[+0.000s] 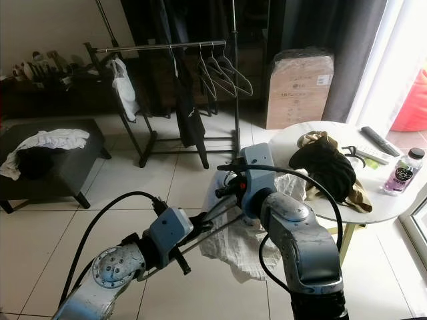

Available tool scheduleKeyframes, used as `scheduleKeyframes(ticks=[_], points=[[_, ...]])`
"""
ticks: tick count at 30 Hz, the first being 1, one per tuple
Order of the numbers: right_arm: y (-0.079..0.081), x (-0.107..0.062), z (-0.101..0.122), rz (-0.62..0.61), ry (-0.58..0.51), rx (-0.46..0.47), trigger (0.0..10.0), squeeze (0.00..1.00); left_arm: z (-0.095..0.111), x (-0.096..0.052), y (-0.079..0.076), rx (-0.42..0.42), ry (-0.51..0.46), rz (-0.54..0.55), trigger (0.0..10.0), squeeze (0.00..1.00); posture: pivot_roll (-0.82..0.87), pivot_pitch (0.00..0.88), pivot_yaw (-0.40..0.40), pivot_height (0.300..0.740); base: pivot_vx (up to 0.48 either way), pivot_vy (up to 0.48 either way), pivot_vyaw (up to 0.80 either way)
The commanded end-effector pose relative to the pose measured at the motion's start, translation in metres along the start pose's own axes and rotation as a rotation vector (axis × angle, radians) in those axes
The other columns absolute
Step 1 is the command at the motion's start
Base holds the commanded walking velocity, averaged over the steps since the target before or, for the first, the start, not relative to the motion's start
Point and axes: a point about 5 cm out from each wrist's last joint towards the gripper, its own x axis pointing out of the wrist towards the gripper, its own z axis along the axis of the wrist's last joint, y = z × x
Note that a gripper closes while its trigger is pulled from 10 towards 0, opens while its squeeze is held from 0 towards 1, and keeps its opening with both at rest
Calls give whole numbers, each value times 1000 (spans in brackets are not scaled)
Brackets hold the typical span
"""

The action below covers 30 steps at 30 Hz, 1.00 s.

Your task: Hang hanger

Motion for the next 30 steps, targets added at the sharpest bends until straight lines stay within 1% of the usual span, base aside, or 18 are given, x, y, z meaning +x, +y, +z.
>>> scheduleKeyframes(ticks=[1, 6, 12, 15, 16, 17, 20, 22, 24, 30], points=[[9, 0, 7, 42, -26, 0, 10000, 1000, 11, 1, 3, 20, -38, 10, 10000, 0, -70, 86, 63, 740, 0, 0, 0], [9, 0, 7, 32, -17, -9, 10000, 996, 13, 1, 4, 19, -55, 16, 10000, 0, -69, 86, 62, 740, 0, 0, 0], [9, 1, 7, 19, 5, -44, 10000, 1000, 16, 1, 2, 25, -80, 6, 10000, 0, -69, 81, 58, 740, 0, 0, 0], [6, 2, 2, -15, 50, -102, 10000, 1000, 16, 1, 0, 30, -86, -2, 10000, 0, -72, 78, 55, 740, 0, 0, 0], [6, 2, 2, -15, 50, -102, 10000, 1000, 16, 1, 0, 30, -86, -2, 10000, 0, -72, 78, 55, 740, 0, 0, 0], [4, 3, 0, -34, 65, -120, 10000, 1000, 16, 2, 0, 29, -87, -3, 10000, 0, -72, 77, 55, 740, 0, 0, 0], [2, 2, -2, -38, 83, -151, 10000, 1000, 16, 1, 0, 30, -87, -3, 10000, 0, -72, 76, 54, 740, 0, 0, 0], [2, -1, -7, -16, 132, -254, 10000, 1000, 16, 2, -1, 29, -84, -1, 10000, 0, -75, 75, 51, 740, 0, 0, 0], [3, -4, -10, 13, 144, -294, 10000, 1000, 15, 2, -1, 25, -81, 3, 10000, 0, -75, 75, 51, 740, 0, 0, 0], [6, -5, -5, 40, 107, -255, 10000, 1000, 14, 3, 0, 19, -75, 18, 10000, 0, -76, 80, 49, 740, 0, 0, 0]])
